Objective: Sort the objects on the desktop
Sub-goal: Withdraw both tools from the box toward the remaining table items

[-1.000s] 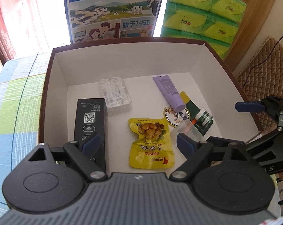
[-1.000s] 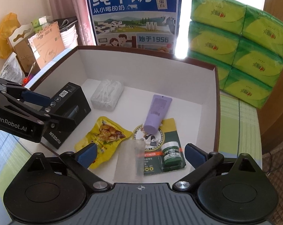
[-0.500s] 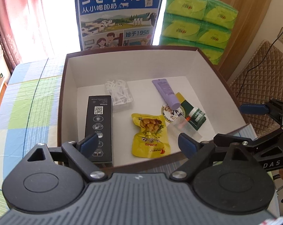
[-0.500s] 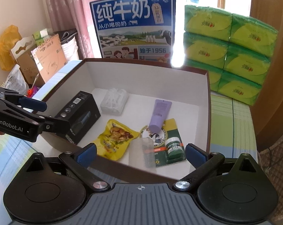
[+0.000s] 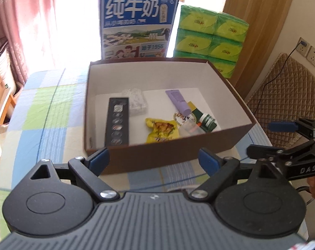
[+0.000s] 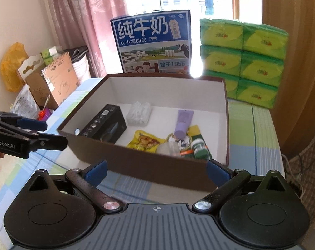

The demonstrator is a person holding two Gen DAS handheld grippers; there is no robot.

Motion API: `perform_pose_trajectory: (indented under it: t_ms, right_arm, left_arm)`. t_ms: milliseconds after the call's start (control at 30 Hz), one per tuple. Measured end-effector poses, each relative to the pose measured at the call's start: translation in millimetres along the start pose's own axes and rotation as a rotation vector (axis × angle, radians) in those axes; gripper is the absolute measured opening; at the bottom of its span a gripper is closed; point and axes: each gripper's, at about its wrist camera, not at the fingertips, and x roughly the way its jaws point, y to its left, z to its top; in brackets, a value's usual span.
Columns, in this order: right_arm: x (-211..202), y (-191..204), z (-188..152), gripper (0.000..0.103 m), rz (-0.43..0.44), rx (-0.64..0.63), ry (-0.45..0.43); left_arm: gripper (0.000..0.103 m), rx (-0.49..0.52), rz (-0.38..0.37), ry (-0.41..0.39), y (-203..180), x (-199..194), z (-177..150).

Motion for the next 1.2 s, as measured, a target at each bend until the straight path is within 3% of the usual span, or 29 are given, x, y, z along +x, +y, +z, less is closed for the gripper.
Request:
perform_pose_trajectory:
  t_ms: [500, 867, 1200]
  right_arm:
    - [-35, 17, -53, 0.099, -0.026, 0.049, 0.023]
    - [-24, 33, -93, 0.099, 0.007, 0.057, 0.134]
    - [0, 55, -120, 0.099, 0.067, 0.002, 0.229]
  left_arm:
    - [0.091, -0.015, 0.026, 0.009, 13, -45, -69]
    - [0.091, -0.06, 0.026, 0.124, 19, -33, -119]
    - [0.091, -0.08, 0.037, 0.213, 21, -11, -140]
